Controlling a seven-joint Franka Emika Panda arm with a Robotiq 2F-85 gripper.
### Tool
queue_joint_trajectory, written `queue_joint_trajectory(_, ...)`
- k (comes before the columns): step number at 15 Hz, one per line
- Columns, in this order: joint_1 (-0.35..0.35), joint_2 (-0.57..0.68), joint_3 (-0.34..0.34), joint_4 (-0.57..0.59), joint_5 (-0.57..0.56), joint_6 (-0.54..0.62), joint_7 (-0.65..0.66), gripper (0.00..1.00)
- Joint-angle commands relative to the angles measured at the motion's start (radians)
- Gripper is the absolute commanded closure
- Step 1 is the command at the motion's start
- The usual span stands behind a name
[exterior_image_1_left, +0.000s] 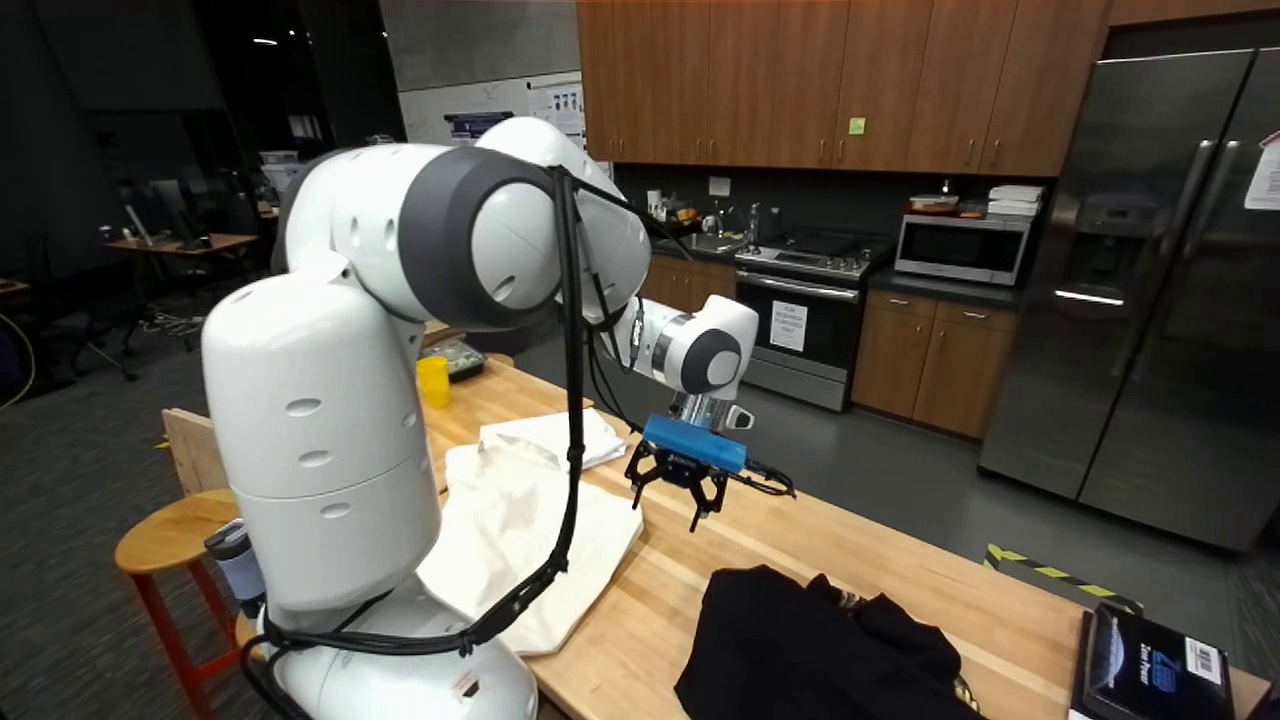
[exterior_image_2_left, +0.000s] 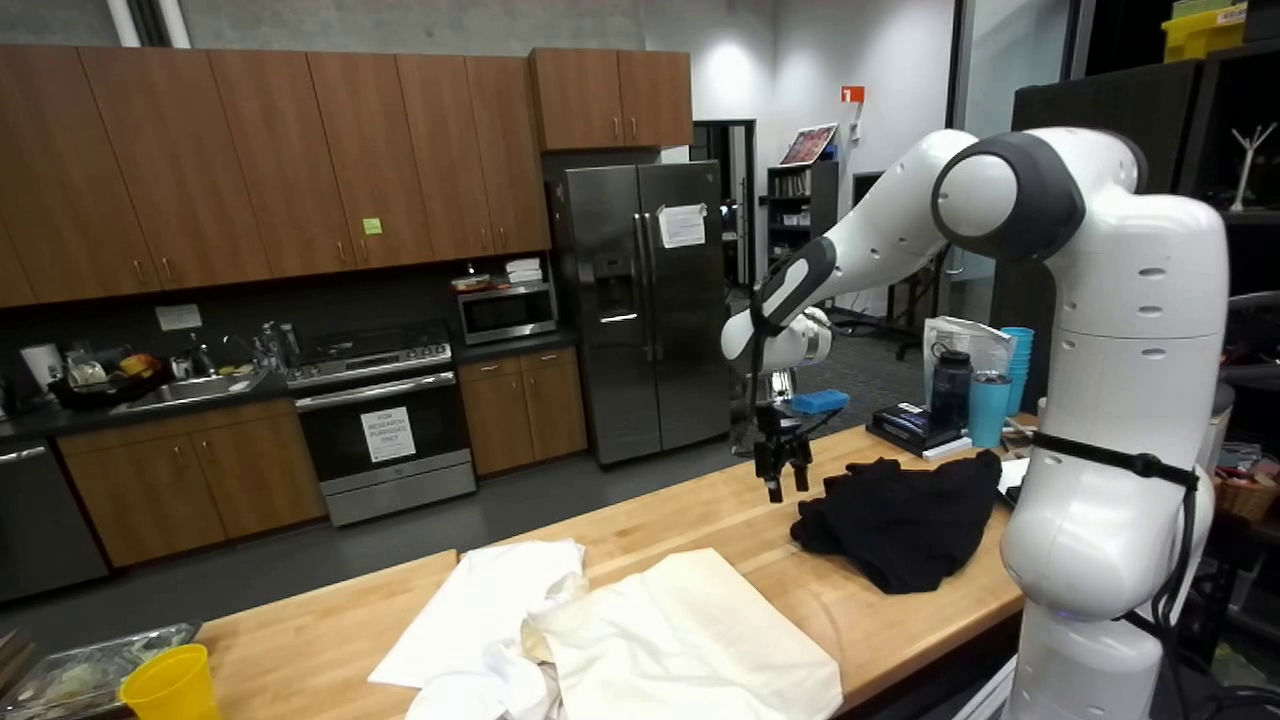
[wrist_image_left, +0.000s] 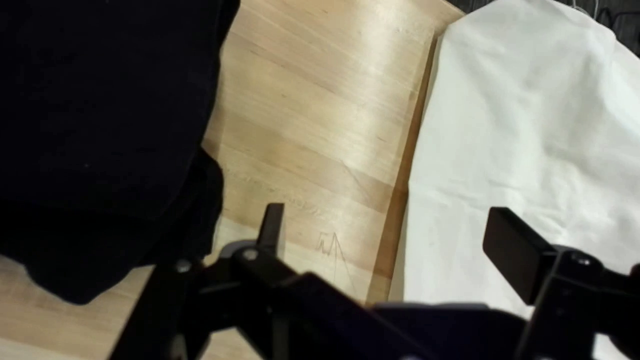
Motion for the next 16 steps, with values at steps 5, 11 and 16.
queue_joint_trajectory(5, 0.077, 0.098, 0.109, -0.093, -0.272, 0.215, 0.065, 0.00)
queue_joint_trajectory(11, 0.162, 0.128, 0.207, -0.129, -0.289, 0.275, 0.179, 0.00)
queue_joint_trajectory(16, 0.166, 0.168, 0.188, -0.103, -0.273, 0.424, 0.387, 0.00)
